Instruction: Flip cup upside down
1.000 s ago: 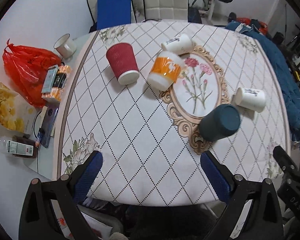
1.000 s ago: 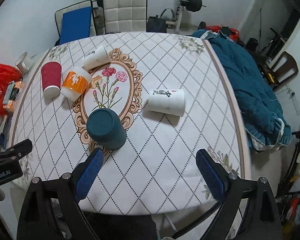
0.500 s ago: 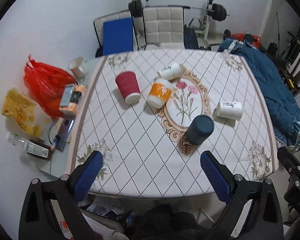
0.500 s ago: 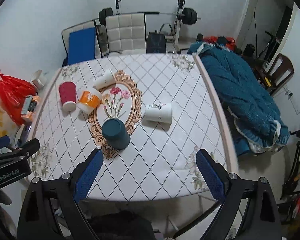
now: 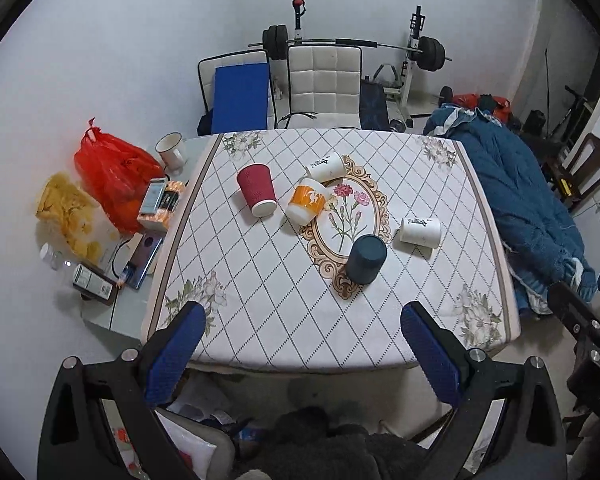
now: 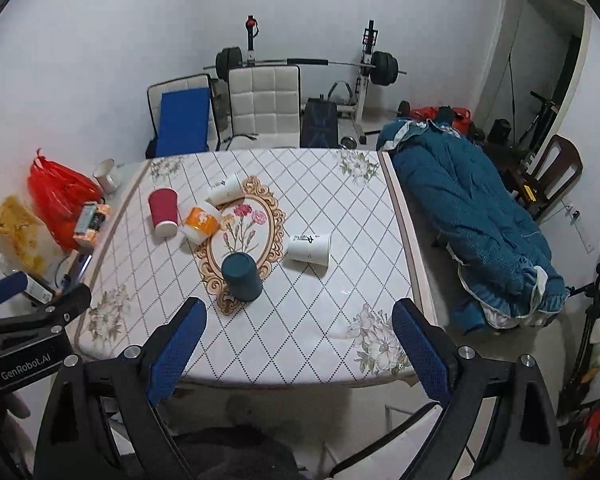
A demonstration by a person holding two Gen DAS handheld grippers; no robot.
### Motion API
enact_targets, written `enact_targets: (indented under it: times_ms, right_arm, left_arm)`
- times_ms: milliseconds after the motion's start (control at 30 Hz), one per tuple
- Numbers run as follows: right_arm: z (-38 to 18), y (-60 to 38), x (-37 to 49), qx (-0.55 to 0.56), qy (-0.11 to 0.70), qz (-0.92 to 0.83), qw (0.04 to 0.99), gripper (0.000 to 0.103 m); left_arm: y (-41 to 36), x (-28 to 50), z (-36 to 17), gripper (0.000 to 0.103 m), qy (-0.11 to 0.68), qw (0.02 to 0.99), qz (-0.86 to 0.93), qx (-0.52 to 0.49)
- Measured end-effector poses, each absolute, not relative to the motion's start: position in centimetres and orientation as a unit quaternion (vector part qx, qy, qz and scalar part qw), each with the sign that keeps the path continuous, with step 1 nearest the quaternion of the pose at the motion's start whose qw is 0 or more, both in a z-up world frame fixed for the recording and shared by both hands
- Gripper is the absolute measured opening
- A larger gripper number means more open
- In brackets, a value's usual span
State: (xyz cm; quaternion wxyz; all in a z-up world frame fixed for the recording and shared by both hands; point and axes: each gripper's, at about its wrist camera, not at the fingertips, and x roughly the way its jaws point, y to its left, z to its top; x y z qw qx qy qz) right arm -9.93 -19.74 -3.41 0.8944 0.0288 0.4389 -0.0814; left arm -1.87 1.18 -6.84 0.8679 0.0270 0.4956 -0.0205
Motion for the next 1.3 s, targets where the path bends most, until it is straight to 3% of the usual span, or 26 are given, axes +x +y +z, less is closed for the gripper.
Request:
enact_targets:
  times_ms: [367,1300]
  right_arm:
    - [0.3,-19.4,-12.8,0.026,0.429,-0.057,0.901,0.097]
    - [1.3,-19.7,-12.4,0.030,0.428,-0.051,0.902,0.099]
  left_arm:
    - [1.3,-4.1,-4.3,0.100,0.486,0.874,-0.008,0.010]
    - [-0.1,-4.9,-2.9,0.100,0.478,0.878,-0.006,0.027]
